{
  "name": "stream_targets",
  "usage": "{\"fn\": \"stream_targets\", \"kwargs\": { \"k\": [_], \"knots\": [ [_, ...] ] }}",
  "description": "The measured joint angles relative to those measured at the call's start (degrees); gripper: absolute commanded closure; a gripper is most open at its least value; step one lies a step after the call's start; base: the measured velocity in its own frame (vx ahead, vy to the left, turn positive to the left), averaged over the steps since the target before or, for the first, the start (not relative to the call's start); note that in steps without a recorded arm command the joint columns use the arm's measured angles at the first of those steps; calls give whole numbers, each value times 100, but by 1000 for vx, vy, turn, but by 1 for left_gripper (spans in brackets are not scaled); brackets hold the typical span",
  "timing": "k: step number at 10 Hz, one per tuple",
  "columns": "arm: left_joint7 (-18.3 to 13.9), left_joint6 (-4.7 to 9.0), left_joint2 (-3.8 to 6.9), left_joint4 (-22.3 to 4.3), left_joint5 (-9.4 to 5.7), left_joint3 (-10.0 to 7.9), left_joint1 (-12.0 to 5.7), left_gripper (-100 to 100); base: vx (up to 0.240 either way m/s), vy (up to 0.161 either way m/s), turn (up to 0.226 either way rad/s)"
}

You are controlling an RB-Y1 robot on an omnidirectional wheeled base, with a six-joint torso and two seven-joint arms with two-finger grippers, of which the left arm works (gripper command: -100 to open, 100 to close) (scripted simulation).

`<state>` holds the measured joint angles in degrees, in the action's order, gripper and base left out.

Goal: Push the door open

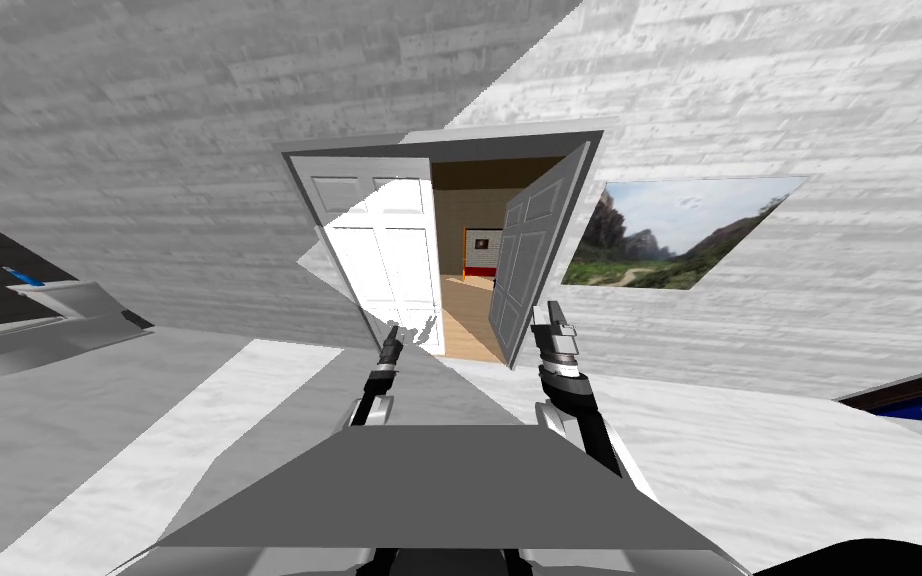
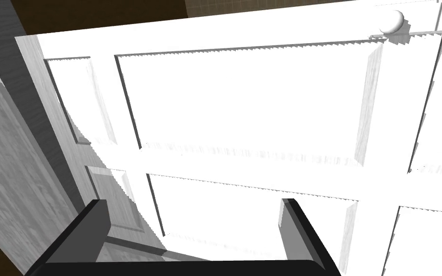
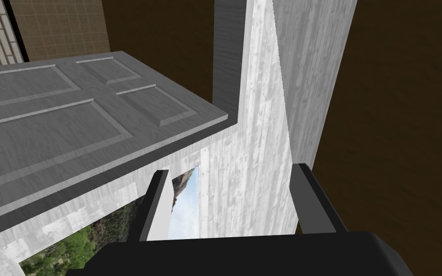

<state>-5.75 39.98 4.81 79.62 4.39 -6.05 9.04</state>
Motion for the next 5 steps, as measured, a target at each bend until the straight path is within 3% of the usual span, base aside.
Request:
{"fn": "stream_targets", "kwargs": {
  "k": [5],
  "knots": [
    [-28,69,38,-626,1,-58,-241,-100,59,14,-54]
  ]
}}
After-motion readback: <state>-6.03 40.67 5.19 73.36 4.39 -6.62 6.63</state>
